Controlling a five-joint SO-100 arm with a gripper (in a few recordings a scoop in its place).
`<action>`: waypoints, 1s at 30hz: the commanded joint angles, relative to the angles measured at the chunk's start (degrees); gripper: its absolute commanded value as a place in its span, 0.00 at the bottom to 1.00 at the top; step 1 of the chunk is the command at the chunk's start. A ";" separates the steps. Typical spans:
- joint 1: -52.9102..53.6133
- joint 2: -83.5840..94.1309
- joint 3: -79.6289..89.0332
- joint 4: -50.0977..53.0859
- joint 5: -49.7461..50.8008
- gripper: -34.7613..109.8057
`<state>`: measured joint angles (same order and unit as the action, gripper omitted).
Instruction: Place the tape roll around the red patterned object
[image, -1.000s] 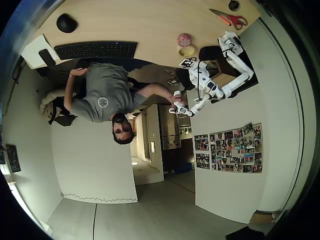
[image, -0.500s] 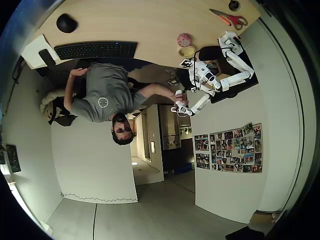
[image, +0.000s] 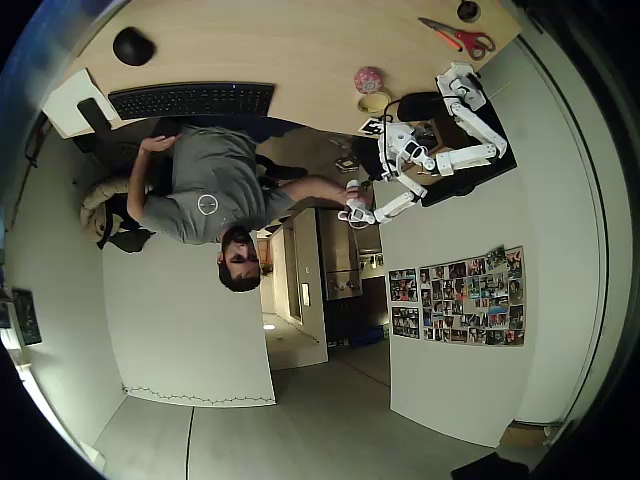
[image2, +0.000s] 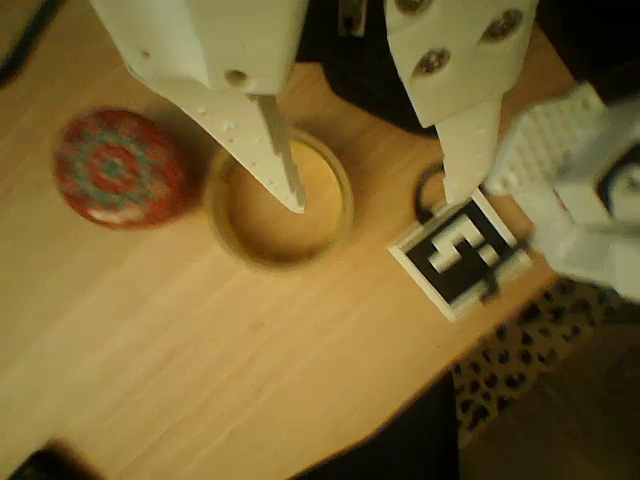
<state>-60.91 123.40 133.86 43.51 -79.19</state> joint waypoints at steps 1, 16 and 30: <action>-1.32 -3.87 1.14 -5.36 1.49 0.49; 0.00 -17.67 4.83 -18.46 4.75 0.47; -1.32 -23.55 7.56 -30.67 4.57 0.24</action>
<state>-61.88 98.88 143.00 12.57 -74.09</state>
